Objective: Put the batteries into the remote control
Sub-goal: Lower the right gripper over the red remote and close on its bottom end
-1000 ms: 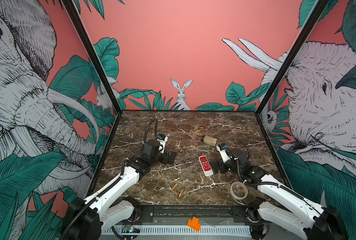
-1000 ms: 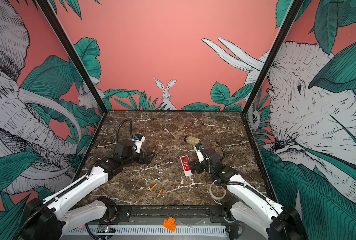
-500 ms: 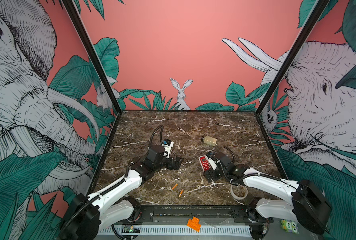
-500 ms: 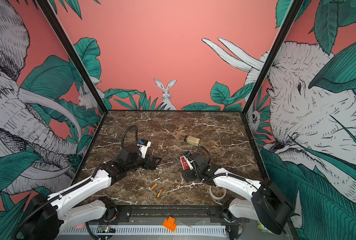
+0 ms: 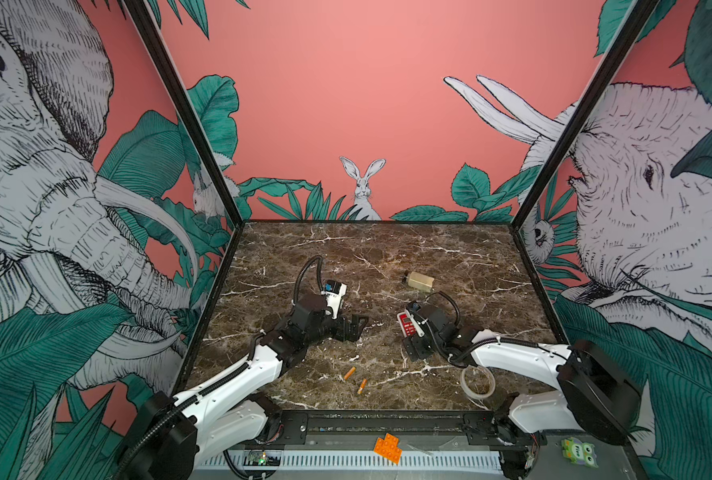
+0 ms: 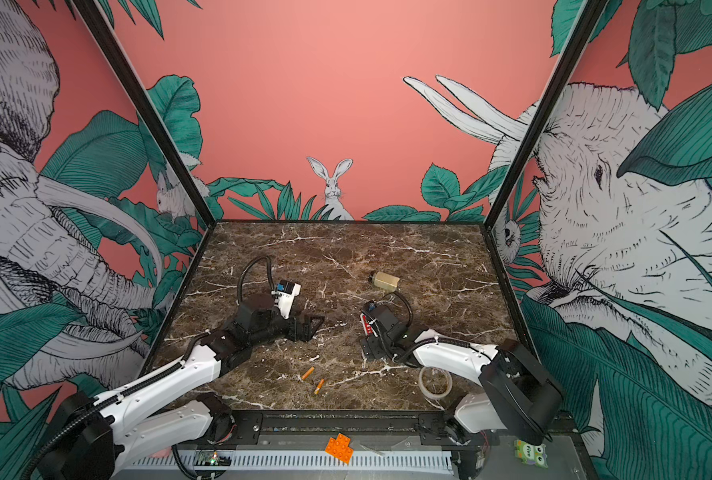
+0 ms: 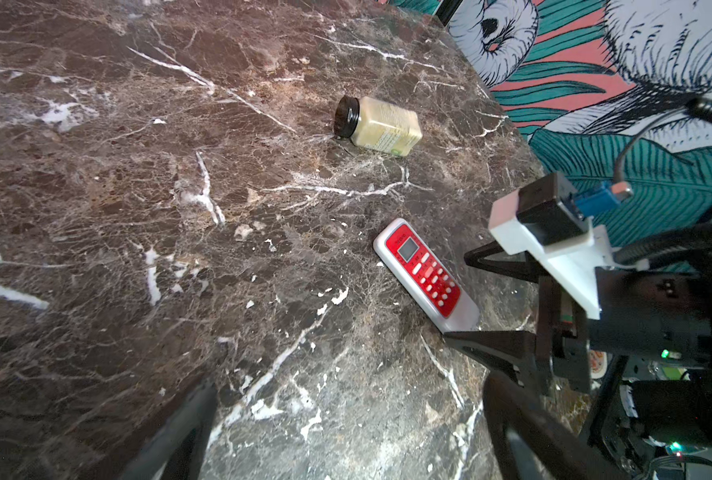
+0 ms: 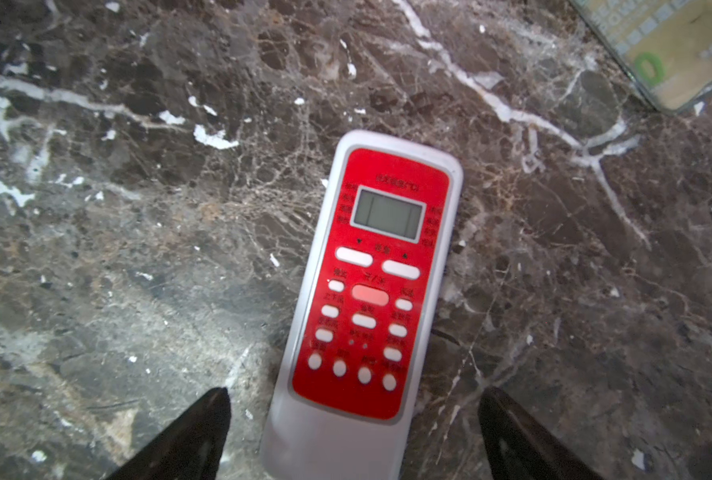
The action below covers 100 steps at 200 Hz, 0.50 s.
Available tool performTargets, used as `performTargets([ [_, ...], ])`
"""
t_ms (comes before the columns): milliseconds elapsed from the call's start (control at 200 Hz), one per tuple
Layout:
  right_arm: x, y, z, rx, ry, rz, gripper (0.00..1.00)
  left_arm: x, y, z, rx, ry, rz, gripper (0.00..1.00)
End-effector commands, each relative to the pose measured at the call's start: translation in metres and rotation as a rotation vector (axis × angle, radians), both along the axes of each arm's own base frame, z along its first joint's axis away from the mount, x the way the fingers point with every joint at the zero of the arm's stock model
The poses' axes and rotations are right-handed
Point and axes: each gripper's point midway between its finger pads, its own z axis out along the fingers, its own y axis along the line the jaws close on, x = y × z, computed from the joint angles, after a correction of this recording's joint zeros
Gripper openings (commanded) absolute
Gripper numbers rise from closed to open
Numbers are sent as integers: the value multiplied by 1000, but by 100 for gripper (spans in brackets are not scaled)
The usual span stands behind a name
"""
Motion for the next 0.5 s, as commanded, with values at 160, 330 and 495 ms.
performTargets([
  [160, 4, 2, -5, -2, -2, -30, 87, -1, -12, 13, -83, 3, -20, 99],
  [330, 2, 4, -10, 6, 14, -25, 80, 0, -14, 15, -93, 9, -21, 99],
  [495, 0, 6, -15, 16, 27, -27, 72, -4, -15, 12, -117, 26, -13, 100],
])
